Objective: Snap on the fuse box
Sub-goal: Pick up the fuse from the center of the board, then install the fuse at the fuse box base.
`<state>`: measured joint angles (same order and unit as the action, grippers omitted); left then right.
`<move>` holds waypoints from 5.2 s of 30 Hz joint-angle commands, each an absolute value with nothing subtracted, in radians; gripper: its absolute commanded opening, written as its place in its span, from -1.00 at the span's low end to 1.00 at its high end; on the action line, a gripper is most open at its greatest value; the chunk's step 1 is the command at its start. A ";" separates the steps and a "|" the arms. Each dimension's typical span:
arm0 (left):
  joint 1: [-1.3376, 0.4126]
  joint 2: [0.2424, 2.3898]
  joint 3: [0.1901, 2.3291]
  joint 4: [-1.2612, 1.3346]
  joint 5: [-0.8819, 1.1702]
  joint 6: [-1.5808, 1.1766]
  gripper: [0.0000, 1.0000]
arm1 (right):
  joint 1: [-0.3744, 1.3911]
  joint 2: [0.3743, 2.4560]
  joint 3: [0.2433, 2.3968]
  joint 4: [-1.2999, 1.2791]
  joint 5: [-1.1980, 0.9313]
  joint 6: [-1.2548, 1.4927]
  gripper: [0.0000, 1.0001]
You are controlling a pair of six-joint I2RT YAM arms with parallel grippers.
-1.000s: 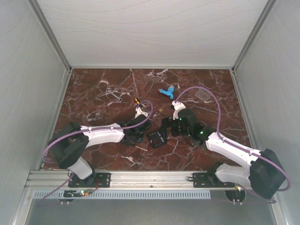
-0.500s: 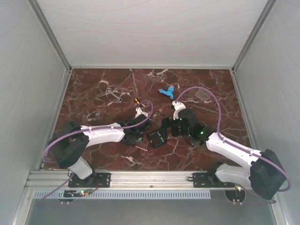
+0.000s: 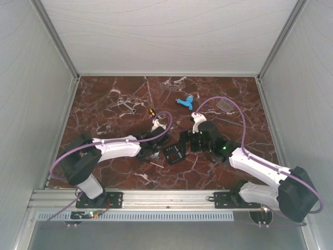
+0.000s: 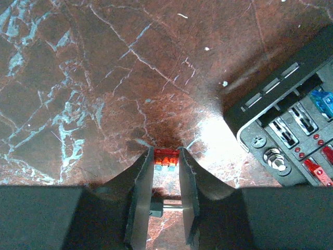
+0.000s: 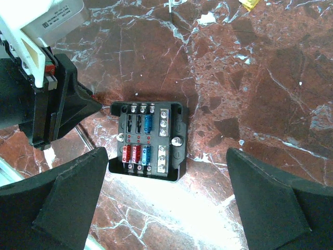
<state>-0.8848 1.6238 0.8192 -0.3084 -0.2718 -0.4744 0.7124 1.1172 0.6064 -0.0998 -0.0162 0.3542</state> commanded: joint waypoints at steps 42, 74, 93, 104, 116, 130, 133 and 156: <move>-0.890 1.028 0.676 0.002 -0.259 -0.948 -0.53 | 0.984 1.067 0.416 0.694 0.074 0.331 0.24; -0.890 0.999 0.635 0.096 -0.163 -0.983 -0.50 | 0.986 1.154 0.457 0.752 0.100 0.324 -0.96; -0.697 0.904 0.682 0.148 0.367 -0.472 0.09 | 0.714 1.034 0.584 0.377 -0.514 0.303 -1.00; -0.653 0.938 0.676 0.268 0.664 -0.419 -0.06 | 0.591 1.066 0.741 0.134 -0.930 0.251 -1.00; -0.653 1.013 0.687 0.318 0.758 -0.437 -0.43 | 0.591 1.100 0.758 0.120 -1.023 0.242 -1.00; -0.664 1.033 0.683 0.331 0.789 -0.437 -0.65 | 0.591 1.118 0.760 0.129 -1.029 0.250 -1.00; -0.667 1.038 0.684 0.332 0.783 -0.435 -0.73 | 0.591 1.122 0.762 0.133 -1.033 0.252 -1.00; -0.678 0.931 0.624 -0.017 0.142 -0.593 -1.00 | 0.519 1.211 0.752 -0.202 -0.294 0.308 -0.49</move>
